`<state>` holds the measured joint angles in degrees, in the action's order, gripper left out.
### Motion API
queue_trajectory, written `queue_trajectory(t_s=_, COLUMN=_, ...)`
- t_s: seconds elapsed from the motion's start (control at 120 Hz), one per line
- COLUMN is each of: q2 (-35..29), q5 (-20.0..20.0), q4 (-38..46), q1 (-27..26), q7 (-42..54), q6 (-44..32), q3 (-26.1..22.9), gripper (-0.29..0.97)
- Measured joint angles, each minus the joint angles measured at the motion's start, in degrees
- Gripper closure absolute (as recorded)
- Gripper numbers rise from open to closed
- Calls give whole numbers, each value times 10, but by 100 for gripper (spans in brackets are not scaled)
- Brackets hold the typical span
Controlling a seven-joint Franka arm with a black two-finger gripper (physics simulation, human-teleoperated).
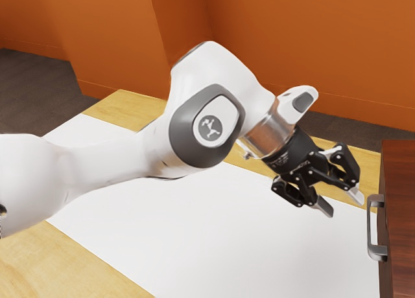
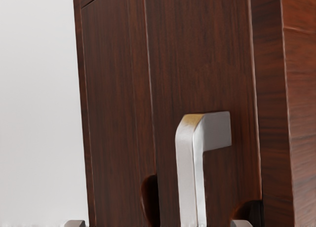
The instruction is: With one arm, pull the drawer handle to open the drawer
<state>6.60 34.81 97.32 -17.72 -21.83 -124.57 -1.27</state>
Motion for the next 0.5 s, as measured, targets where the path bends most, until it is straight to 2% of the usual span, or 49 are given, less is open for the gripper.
queue_trajectory(t_s=0.5, q2=16, q5=6, q4=5, q1=-7, q7=2, q6=-23, q3=-6, gripper=41)
